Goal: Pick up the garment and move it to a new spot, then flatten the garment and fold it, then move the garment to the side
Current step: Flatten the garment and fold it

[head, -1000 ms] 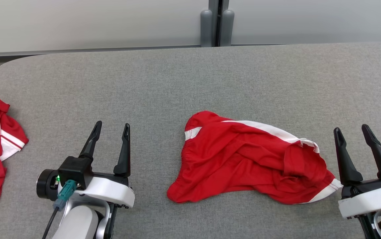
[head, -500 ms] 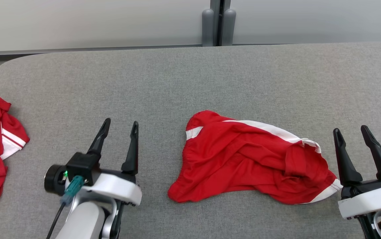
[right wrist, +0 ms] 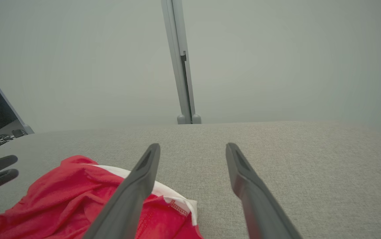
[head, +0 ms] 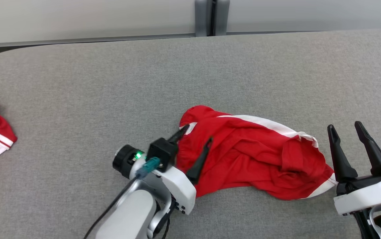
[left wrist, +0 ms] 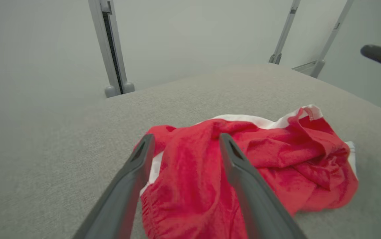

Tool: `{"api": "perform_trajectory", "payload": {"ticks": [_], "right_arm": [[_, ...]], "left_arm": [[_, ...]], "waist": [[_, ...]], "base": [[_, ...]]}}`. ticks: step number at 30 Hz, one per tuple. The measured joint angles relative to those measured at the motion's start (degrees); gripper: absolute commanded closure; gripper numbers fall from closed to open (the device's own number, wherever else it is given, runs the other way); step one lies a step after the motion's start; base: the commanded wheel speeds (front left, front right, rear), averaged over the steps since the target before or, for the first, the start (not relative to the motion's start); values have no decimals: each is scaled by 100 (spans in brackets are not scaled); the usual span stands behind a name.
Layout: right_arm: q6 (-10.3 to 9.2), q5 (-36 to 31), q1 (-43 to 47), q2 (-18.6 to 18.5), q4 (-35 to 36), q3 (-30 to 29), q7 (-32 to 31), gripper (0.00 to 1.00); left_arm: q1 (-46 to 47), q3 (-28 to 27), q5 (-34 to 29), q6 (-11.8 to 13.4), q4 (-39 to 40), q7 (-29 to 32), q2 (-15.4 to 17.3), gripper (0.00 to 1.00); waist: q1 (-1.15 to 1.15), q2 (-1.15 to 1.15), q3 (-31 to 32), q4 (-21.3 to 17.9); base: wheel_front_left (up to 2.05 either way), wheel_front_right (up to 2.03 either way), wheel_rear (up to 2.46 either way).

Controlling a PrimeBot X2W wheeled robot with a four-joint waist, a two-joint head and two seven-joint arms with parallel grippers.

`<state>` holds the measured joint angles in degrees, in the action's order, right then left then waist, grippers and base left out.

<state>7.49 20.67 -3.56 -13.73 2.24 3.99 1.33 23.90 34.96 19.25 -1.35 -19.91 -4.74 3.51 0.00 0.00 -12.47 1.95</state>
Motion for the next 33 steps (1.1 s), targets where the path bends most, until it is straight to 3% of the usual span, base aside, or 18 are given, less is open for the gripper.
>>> {"api": "perform_trajectory", "payload": {"ticks": [6,7,9,10,11,22,33], "right_arm": [[0,44,-64,-5,-73,24,19,0],[0,48,-68,-4,-83,26,26,0],[0,53,-89,2,-107,27,43,0],[0,55,-101,3,-109,29,47,0],[0,60,-112,4,-115,29,64,0],[0,103,-112,34,-166,-3,102,0],[0,152,-111,54,-175,-4,58,0]], "left_arm": [[337,466,-11,-113,-595,219,-56,2],[394,511,-14,-112,-682,229,-59,15],[476,590,-22,-86,-847,243,-62,50],[514,615,-63,-38,-924,220,-64,85],[569,642,-126,26,-1017,193,-64,100],[704,944,-260,193,-1103,-207,-64,100],[23,1596,-243,35,-576,349,-60,100]], "waist": [[0,0,-112,-121],[0,0,-127,-137],[0,0,-144,-165],[0,0,-155,-175],[0,0,-166,-184],[0,0,-192,-159],[0,0,-249,-114]], "base": [[0,0,0],[0,0,0],[0,0,0],[0,0,0],[0,0,0],[0,0,0],[0,0,0]]}}
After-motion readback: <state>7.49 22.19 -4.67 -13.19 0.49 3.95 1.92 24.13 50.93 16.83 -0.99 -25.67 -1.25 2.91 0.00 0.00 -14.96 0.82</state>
